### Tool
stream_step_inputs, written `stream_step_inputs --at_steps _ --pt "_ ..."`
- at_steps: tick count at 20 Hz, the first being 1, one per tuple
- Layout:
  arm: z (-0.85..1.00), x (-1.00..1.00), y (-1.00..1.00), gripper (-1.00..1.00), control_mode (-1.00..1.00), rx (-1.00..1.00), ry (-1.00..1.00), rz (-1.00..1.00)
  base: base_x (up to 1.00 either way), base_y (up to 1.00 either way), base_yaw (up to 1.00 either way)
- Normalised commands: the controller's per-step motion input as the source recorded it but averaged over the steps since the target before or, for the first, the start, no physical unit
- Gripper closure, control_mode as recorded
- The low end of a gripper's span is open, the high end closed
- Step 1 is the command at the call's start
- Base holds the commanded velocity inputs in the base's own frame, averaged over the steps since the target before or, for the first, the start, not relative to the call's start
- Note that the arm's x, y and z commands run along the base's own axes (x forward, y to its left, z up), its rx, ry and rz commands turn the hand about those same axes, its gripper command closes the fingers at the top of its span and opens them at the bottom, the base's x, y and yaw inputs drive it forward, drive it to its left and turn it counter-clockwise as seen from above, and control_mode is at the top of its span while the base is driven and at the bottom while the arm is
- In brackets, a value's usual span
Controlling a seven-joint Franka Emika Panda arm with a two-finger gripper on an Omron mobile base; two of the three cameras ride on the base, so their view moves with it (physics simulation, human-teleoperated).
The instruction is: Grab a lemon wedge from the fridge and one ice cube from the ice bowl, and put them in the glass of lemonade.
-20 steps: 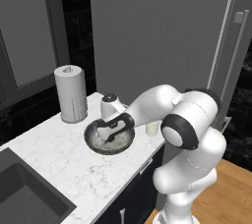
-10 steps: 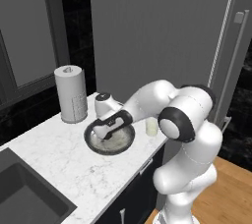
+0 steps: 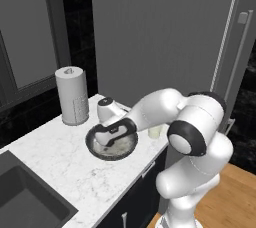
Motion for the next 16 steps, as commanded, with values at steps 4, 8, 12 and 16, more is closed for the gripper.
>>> stream_step_inputs --at_steps 4,8,12,16 --pt "-0.05 -0.01 -0.29 -1.0 -1.0 0.0 0.0 0.0 0.0 0.0 0.0" --pt "-0.08 0.2 -0.03 1.0 -1.0 0.0 0.0 0.0 0.0 0.0 0.0" --pt "-0.05 0.21 0.03 1.0 -1.0 0.0 0.0 0.0 0.0 0.0 0.0" --pt "0.0 0.03 0.03 1.0 -1.0 0.0 0.0 0.0 0.0 0.0 0.0"
